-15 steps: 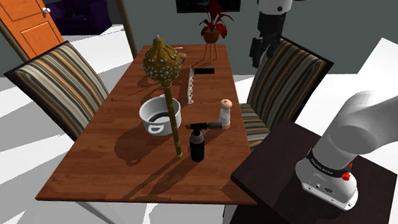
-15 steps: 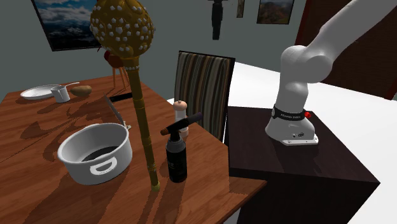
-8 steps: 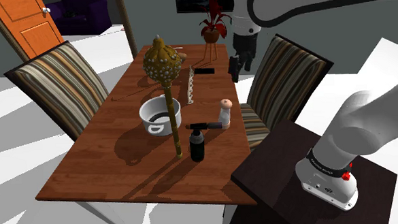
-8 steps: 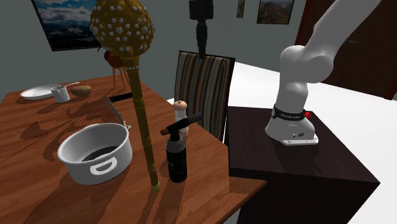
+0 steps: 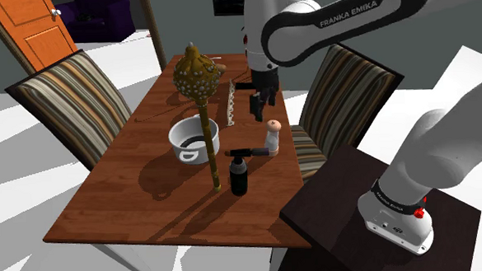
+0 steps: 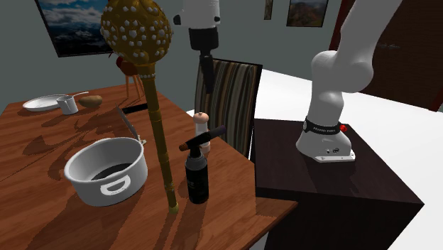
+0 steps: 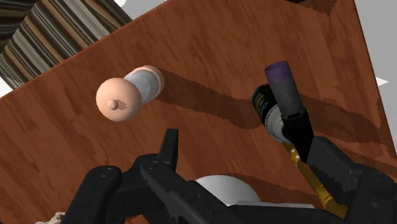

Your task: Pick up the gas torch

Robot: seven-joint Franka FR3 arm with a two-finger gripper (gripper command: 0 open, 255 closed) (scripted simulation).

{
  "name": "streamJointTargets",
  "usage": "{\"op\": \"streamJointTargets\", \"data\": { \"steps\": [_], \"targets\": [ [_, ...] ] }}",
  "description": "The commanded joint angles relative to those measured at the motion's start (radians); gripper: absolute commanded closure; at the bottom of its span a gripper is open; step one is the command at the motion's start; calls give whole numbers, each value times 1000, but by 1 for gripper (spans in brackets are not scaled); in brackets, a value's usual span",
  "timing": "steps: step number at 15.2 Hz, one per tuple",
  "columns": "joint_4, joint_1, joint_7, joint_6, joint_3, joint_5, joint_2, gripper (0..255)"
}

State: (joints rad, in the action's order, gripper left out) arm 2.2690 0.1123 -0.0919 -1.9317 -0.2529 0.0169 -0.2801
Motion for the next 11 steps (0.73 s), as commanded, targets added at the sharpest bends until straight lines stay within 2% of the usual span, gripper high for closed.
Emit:
{"op": "streamJointTargets", "data": {
  "steps": [1,11],
  "targets": [
    [-18,13,-7,-39,-23,-8,65,0],
    [-179,86,-59,-161,-111,-110,404,0]
  ]
}}
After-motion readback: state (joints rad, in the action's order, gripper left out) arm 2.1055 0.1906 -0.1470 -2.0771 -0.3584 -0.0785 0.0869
